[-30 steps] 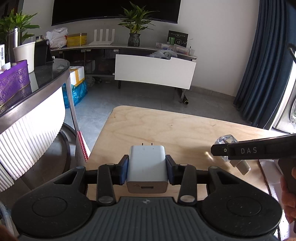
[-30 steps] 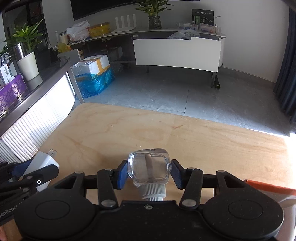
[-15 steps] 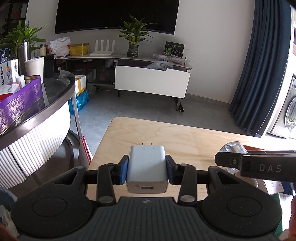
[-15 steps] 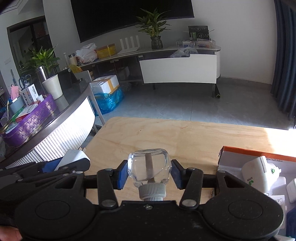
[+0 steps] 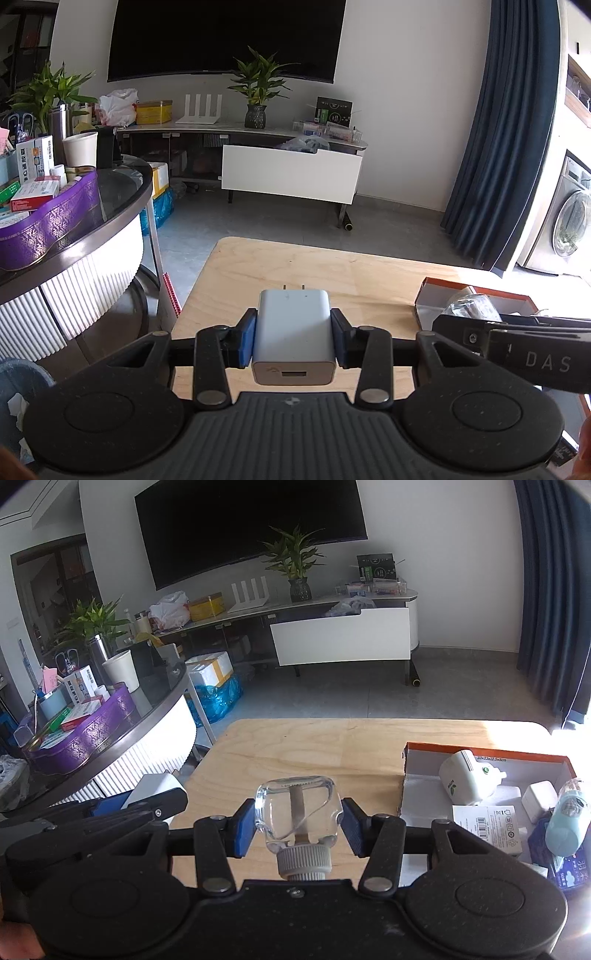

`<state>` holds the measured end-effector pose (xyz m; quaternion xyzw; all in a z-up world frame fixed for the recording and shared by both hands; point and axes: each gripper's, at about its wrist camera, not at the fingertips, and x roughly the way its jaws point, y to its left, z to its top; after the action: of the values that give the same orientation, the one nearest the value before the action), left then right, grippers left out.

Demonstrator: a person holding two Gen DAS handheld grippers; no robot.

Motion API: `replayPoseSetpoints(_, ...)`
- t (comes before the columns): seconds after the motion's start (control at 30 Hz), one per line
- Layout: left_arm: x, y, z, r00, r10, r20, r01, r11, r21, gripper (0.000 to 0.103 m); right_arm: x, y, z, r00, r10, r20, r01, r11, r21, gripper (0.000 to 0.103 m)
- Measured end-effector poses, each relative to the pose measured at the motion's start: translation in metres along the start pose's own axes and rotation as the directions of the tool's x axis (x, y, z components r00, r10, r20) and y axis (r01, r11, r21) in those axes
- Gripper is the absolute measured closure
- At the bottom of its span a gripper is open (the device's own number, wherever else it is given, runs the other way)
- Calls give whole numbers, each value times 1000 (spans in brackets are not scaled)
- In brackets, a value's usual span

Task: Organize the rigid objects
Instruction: 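Carry the white adapter and glass bottle over the box with both tools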

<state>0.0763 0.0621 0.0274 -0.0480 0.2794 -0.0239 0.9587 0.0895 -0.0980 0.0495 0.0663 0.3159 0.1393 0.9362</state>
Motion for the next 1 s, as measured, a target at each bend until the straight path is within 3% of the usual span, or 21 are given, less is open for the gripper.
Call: replayPoseSetpoints(1.0,-57,-48,-31,994,-104,19,103,992,67,62,-104,-37,-51,993,-73,92,66,995,80,43)
